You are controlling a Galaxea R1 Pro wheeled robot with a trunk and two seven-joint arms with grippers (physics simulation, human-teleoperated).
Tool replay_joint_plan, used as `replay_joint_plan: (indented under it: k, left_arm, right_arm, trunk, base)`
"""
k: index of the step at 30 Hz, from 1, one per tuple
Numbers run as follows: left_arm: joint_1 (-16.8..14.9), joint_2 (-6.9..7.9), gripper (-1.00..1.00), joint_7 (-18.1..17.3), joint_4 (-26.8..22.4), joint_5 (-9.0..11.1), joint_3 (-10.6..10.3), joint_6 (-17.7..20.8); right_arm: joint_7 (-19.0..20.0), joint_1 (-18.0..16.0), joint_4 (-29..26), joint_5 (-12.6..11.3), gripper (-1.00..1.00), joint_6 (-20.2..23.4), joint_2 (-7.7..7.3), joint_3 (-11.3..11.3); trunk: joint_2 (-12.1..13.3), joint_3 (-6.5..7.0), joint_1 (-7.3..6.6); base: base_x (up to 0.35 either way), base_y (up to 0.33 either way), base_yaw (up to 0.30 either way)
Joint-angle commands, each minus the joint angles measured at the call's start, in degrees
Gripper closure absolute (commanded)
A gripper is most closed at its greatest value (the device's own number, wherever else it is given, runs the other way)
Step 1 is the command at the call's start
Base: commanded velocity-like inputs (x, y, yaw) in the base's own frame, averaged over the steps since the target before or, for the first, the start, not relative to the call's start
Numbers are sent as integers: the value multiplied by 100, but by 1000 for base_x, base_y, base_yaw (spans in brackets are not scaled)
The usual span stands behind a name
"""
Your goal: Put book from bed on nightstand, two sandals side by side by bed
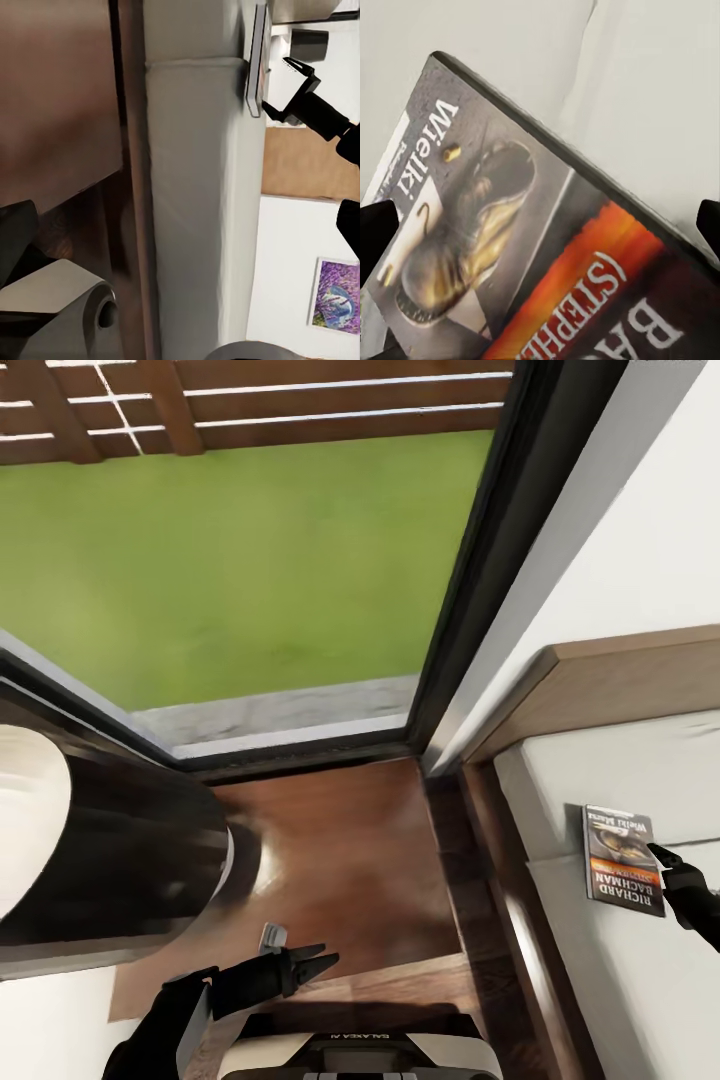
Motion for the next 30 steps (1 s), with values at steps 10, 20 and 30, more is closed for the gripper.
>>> replay_joint_plan:
  k: [10,20,30]
  left_arm:
    - [-3,-6,-100,-27,-1,-8,21,60]
    - [-3,-6,-100,-27,-1,-8,21,60]
    - [-3,-6,-100,-27,-1,-8,21,60]
  right_arm:
    - [12,-1,2,-27,-100,35,1,-15]
    - [12,-1,0,-27,-100,35,1,-11]
    - [12,-1,3,-27,-100,35,1,-9]
  trunk:
    - [-2,-2,0]
    - [-2,-2,0]
    - [-2,-2,0]
  base:
    - [0,0,77]
    - [0,0,1]
    - [0,0,0]
